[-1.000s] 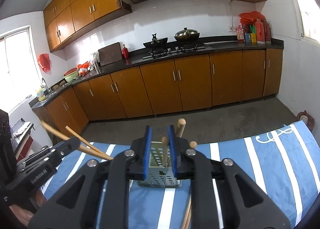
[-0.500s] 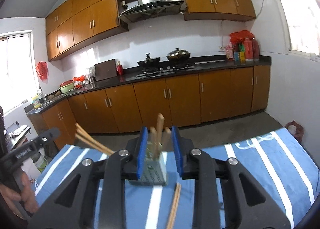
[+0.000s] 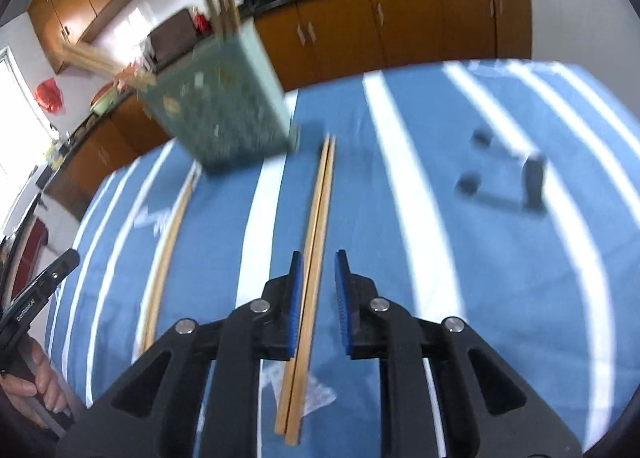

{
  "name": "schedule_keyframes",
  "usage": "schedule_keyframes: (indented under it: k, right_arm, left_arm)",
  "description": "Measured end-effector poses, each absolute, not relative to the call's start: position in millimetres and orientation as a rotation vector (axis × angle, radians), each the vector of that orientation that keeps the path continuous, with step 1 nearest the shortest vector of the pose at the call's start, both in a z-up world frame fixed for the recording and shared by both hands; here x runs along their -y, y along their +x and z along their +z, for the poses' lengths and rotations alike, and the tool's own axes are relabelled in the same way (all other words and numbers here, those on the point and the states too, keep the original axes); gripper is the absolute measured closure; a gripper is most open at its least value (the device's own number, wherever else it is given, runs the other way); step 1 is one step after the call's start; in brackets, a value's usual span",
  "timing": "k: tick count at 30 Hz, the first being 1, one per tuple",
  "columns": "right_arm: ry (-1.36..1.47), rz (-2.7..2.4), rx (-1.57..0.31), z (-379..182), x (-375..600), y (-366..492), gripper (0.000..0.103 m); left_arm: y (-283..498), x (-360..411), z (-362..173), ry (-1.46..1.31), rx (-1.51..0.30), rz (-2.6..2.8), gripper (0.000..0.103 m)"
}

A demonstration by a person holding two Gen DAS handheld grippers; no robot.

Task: Organize utensils
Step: 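Withdraw both open tools from the holder back over the chopsticks, then close the right tool on a single chopstick from the bundle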

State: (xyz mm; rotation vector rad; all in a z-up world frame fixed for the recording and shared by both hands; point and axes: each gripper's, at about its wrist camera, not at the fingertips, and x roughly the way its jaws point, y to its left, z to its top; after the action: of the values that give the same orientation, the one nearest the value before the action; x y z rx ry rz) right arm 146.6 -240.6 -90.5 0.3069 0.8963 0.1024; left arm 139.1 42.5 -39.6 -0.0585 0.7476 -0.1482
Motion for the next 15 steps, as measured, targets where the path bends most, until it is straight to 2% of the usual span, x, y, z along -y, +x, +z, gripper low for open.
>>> schedule_keyframes:
  k: [4, 11, 15]
  right_arm:
    - [0.285, 0.100, -0.937, -106, 228, 146, 0.087]
    - [0.244, 0.033, -0.931, -101, 235, 150, 0.095]
    - [0.211, -0.009, -0.925, -100, 240, 151, 0.095]
  left_arm:
    - [131, -42, -59, -0.081, -0.798, -0.161, 0.070]
    - [132, -34, -71, -0.090, -0.837, -0.194, 0.070]
    - [132, -28, -76, -0.090, -0.855, -0.222, 0.070]
